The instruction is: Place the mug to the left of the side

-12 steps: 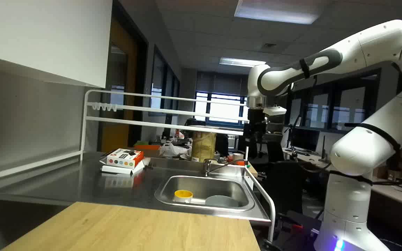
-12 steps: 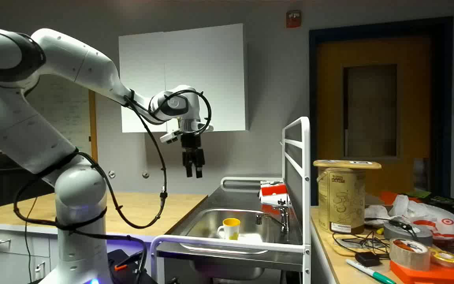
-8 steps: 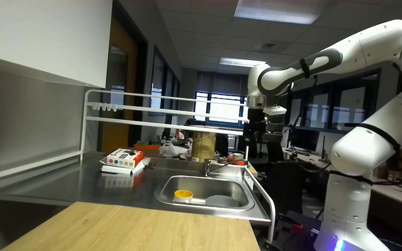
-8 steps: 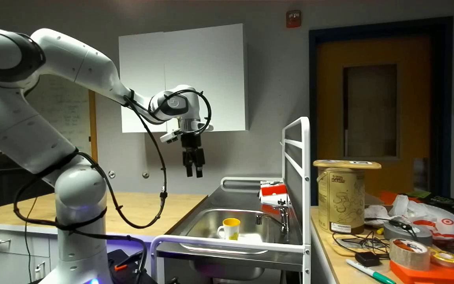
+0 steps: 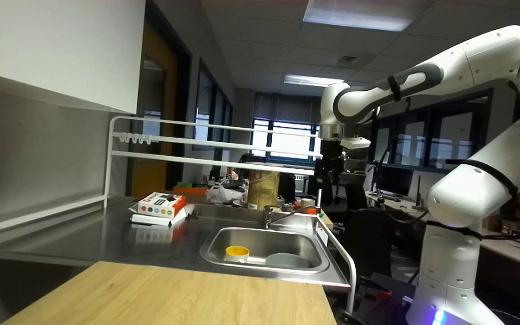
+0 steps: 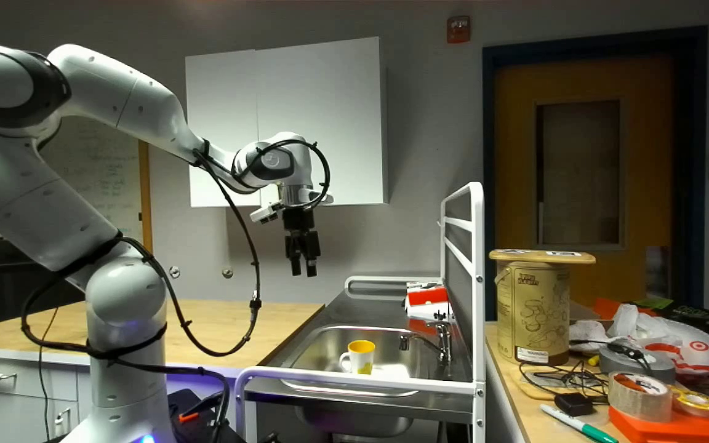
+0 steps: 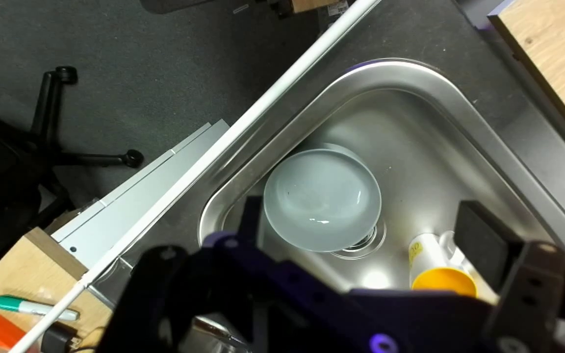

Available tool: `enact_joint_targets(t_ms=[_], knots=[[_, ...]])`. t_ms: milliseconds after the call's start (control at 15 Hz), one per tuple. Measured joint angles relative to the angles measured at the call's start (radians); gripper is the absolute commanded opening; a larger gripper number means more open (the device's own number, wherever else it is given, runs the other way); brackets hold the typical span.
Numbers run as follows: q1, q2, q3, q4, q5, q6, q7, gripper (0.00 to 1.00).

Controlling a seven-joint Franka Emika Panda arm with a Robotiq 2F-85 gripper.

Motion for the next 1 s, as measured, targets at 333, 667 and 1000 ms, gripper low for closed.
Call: enact_joint_targets(t_ms=[333,667,1000], knots=[[0.000,0.001,-0.001,0.000,0.000,0.000,0.000,1.00],[-0.001,0.072,-0.015,0.032,0.000,0.008,0.000,1.00],[0.000,0.309,-0.017,0.229,0.001,0.008,0.013,1.00]])
